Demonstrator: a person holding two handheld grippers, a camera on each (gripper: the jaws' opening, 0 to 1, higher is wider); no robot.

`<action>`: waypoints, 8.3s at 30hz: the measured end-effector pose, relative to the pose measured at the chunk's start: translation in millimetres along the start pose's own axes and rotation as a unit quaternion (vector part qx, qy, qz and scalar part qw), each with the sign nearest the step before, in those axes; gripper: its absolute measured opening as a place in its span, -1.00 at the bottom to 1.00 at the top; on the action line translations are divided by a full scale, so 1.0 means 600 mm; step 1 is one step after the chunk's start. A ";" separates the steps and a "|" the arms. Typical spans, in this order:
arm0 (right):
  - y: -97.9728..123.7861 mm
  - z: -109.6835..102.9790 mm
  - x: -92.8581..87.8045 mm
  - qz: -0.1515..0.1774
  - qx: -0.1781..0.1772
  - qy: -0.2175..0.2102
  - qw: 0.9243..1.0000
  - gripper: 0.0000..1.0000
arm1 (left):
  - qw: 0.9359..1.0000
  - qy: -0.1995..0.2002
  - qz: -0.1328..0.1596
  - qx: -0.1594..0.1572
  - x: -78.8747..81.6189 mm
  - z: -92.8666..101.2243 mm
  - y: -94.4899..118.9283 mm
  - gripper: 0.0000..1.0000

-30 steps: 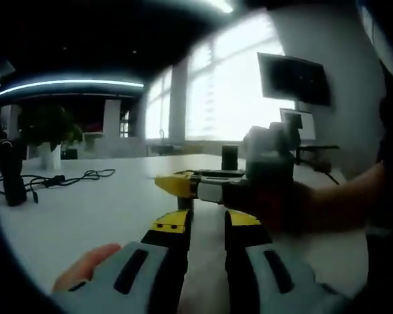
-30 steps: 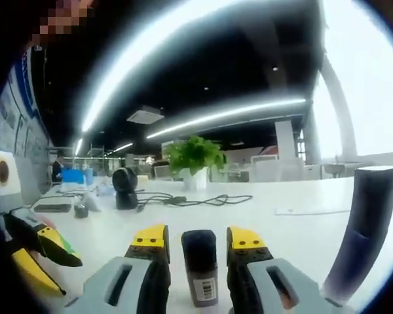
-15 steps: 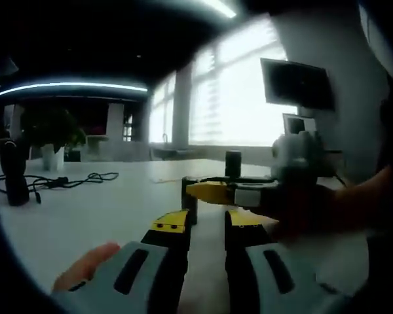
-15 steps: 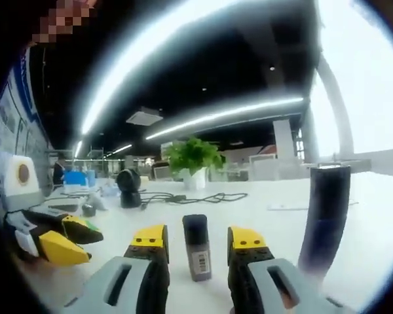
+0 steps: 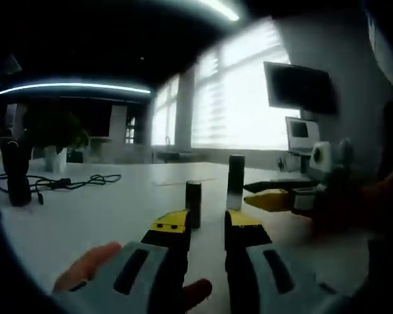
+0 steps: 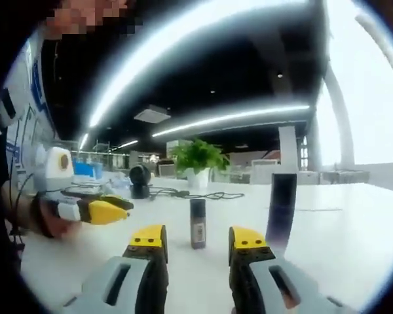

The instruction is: Pick up cosmetic bottle twist off cap place on table pick up cap screw tight cap place on table

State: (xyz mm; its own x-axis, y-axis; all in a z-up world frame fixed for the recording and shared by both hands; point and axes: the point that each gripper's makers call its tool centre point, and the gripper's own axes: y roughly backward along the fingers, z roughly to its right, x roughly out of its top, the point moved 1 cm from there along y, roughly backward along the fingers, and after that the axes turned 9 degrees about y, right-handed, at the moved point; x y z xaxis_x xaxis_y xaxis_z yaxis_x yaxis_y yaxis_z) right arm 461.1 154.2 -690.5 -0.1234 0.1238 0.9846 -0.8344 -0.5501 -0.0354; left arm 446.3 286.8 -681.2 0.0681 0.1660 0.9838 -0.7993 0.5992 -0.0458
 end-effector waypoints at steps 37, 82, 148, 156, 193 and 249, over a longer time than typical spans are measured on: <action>0.122 0.057 -0.020 -0.027 -0.072 0.007 0.997 -0.45 | 0.998 -0.029 -0.031 -0.046 -0.024 0.044 -0.022 -0.91; 0.121 0.064 -0.011 -0.016 -0.084 0.005 0.996 -0.49 | 0.995 0.019 -0.064 -0.079 -0.058 0.117 -0.176 -0.66; 0.130 0.080 0.003 0.012 -0.094 -0.021 0.995 -0.57 | 0.997 -0.028 -0.051 -0.043 -0.077 0.121 -0.337 -0.63; 0.130 0.081 0.002 0.011 -0.095 -0.020 0.995 -0.59 | 0.997 -0.018 -0.048 -0.050 -0.077 0.124 -0.334 -0.66; 0.132 0.086 0.002 0.008 -0.105 -0.016 0.994 -0.62 | 0.983 0.036 -0.006 -0.179 -0.025 0.150 -0.164 -0.66; 0.125 0.077 -0.009 -0.013 -0.102 0.001 0.995 -0.63 | 0.947 0.017 -0.042 -0.318 -0.047 0.206 -0.026 -0.66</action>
State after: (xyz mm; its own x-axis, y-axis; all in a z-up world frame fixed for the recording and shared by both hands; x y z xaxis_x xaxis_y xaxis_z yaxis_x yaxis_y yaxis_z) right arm 424.0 74.2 -690.4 -0.1017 0.1371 0.9853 -0.9288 -0.3678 -0.0447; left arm 383.0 175.8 -686.8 0.1433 0.1157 0.9829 -0.2693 0.9602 -0.0738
